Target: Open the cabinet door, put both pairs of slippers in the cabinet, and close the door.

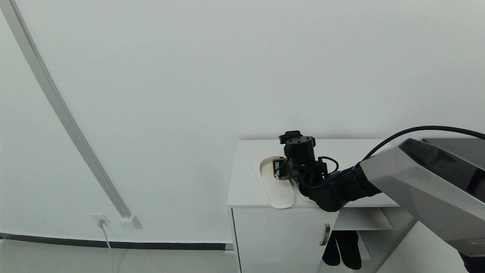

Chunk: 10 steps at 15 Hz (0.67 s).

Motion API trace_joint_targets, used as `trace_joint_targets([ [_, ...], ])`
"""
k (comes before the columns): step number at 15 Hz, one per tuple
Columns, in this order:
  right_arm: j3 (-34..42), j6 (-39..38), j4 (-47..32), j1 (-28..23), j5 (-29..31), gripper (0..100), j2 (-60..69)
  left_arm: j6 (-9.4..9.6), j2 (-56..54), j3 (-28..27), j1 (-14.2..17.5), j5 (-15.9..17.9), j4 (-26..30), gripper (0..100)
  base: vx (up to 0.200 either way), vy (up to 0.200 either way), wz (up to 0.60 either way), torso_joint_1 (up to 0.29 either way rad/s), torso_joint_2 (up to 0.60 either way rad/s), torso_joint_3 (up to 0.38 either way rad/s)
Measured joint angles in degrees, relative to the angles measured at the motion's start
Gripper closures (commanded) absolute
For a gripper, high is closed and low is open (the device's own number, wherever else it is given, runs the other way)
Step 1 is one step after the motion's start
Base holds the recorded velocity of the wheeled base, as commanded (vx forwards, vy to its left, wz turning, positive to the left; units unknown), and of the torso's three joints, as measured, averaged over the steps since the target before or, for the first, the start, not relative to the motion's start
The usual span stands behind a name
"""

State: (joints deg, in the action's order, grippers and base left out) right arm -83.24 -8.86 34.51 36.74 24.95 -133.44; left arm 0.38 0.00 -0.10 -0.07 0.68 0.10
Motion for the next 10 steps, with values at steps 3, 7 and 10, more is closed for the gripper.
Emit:
trace_joint_targets([
  [3, 2.84, -0.02, 0.02, 0.41, -2.1, 100, 3.51, -0.02, 0.0, 0.0, -0.02, 0.0, 0.0, 100, 0.0, 0.0, 0.0, 0.0, 0.0, 0.0],
  [7, 12.81, 0.77, 0.17, 1.23, -8.73, 100, 14.42, 0.05, 0.0, 0.0, -0.02, 0.02, 0.0, 100, 0.0, 0.0, 0.0, 0.0, 0.0, 0.0],
  [10, 22.27, 2.24, 0.24, 2.83, -12.84, 100, 23.71, 0.05, 0.0, 0.0, -0.04, 0.07, 0.0, 100, 0.0, 0.0, 0.0, 0.0, 0.0, 0.0],
])
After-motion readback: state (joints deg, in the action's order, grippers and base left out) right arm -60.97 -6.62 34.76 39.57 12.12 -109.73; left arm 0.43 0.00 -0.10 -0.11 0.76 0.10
